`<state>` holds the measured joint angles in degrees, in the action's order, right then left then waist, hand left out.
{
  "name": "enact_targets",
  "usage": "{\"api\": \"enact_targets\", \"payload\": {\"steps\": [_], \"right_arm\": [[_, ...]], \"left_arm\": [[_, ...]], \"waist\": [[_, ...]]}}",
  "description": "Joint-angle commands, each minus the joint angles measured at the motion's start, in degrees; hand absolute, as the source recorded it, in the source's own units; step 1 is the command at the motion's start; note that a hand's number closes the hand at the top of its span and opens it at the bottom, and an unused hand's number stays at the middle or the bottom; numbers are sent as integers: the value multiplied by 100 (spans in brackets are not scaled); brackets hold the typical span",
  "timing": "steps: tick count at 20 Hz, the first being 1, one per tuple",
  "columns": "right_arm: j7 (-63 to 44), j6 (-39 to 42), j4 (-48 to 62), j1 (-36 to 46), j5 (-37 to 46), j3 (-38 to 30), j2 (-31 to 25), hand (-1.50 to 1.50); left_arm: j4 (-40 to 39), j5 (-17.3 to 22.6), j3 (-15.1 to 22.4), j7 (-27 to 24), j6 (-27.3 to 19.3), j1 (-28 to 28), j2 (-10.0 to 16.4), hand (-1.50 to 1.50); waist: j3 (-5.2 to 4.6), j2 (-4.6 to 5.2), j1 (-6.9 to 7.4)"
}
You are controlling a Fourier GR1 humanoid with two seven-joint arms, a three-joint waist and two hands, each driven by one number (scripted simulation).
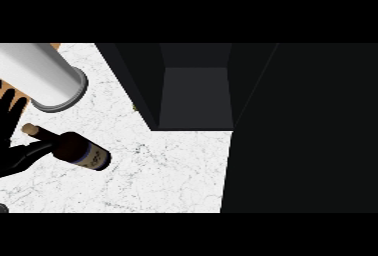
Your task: Pick up the wine, place it into the cabinet and close the cabinet
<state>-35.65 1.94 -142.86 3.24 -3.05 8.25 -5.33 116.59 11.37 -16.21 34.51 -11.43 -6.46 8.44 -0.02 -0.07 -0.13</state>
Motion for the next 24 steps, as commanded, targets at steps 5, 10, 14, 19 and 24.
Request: {"api": "enact_targets", "payload": {"steps": [5, 10, 14, 19, 24], "right_arm": [[-480, 43, -779, -111, -475, -173, -94, -150], [-404, 28, -560, 59, -376, -194, -8, -150], [-441, 146, -763, -83, -640, -430, -126, -150], [-540, -6, -889, -94, -405, -196, -14, -150], [-337, -49, -647, -102, -75, 117, 152, -150]], "left_arm": [[-1140, 141, -230, -1306, 511, 353, -126, -150], [-1275, 58, -303, -1658, 484, 526, -150, -150], [-1578, 14, -185, -2154, 683, 734, -295, -150], [-2070, 195, -351, -2329, 850, 644, -173, -150], [-2815, 154, -305, -2907, 990, 466, -230, -150]], "waist": [[-2, 5, -26], [0, 1, 13], [1, 0, -1], [1, -2, -5], [0, 3, -11]]}}
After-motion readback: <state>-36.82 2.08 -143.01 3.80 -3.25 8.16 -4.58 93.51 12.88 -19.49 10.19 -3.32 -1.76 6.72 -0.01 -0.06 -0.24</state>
